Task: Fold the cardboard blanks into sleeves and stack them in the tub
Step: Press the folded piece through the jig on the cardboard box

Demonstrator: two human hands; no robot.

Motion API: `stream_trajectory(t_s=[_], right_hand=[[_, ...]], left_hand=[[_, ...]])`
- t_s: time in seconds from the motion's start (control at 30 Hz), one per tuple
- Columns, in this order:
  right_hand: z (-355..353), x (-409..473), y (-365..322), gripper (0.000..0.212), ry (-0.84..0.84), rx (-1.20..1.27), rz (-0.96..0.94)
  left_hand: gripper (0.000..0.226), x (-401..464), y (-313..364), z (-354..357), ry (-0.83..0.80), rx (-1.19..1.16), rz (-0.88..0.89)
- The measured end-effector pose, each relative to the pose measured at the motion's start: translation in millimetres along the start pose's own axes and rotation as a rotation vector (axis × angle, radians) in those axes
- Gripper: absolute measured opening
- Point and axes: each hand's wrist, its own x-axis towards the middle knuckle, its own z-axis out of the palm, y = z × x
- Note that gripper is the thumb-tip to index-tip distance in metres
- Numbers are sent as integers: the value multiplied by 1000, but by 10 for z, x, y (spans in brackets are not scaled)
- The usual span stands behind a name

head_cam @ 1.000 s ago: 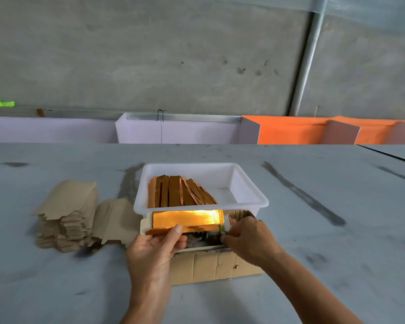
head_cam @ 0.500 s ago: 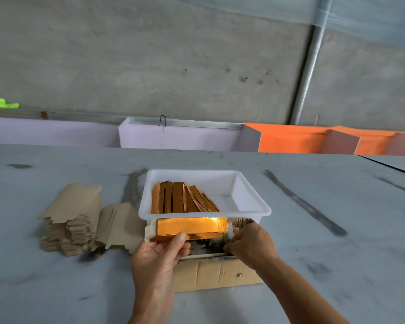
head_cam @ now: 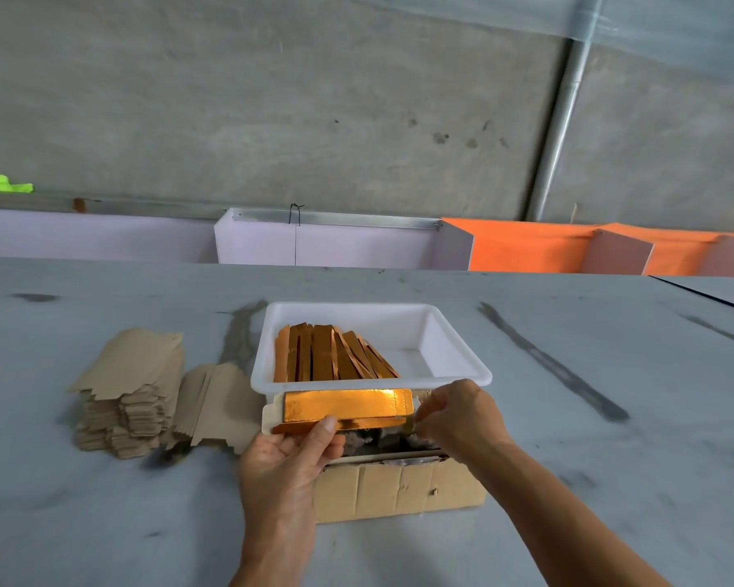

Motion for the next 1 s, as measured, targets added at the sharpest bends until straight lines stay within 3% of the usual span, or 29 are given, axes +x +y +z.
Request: stream_trajectory(t_s=[0.27,0.4,0.57,0.73,1.0], right_hand=[[-50,-89,-34,29,22,54,65],[-17,-164,48,30,25,286,100],[99,-364,146,21,172,527,103],[187,-620,163,22,337,472,-25],[279,-842,301,23,267,534,36]], left_hand=[[27,-55,-37,52,31,5,78],[26,-85,-58,92,61,-6,126],[24,-81,-116,116,94,15,176],[26,-82,-157,148,129,25,194],[25,-95,-170,152,139,52,226]])
